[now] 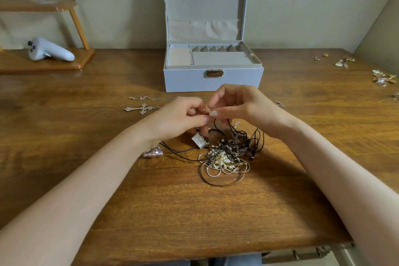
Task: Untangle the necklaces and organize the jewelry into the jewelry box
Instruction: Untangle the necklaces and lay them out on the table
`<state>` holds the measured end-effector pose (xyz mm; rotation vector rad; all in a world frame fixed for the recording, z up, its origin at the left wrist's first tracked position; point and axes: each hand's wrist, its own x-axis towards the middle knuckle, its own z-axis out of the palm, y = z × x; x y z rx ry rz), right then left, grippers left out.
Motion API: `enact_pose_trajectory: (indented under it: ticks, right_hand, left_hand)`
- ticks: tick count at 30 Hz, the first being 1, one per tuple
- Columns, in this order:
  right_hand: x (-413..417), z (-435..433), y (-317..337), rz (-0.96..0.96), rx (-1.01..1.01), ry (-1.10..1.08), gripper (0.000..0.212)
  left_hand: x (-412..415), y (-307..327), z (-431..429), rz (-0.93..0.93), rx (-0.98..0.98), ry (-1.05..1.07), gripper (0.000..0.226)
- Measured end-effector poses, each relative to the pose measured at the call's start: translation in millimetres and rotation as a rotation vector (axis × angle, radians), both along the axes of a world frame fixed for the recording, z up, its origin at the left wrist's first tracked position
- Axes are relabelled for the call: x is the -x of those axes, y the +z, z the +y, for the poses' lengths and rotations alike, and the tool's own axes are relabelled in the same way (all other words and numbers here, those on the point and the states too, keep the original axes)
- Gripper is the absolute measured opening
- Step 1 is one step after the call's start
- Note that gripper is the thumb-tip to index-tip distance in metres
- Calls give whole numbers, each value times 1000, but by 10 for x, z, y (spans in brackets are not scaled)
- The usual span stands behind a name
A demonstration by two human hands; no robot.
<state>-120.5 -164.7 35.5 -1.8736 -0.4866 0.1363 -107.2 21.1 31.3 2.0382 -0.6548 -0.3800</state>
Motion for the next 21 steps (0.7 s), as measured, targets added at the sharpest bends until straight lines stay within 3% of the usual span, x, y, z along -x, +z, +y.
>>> enact_pose_trajectory:
  ticks: [4, 8, 15, 17, 21]
  right_hand:
    - [-14, -56, -7, 30, 207, -14, 28]
    - [-27, -19, -78, -149, 526, -66, 24]
    - [-58, 22, -130, -265, 650, -77, 12]
    - [-47, -5, -111, -258, 634, -60, 11]
    - [-22, -57, -8, -168, 354, -123, 15]
  left_hand:
    - [-2, 48, 20, 10, 113, 71, 14]
    - [-9, 55, 23, 43, 186, 122, 21]
    - [-10, 56, 12, 52, 199, 155, 27]
    - [-19, 35, -1, 53, 181, 157, 28]
    - [-27, 1, -2, 32, 149, 145, 23]
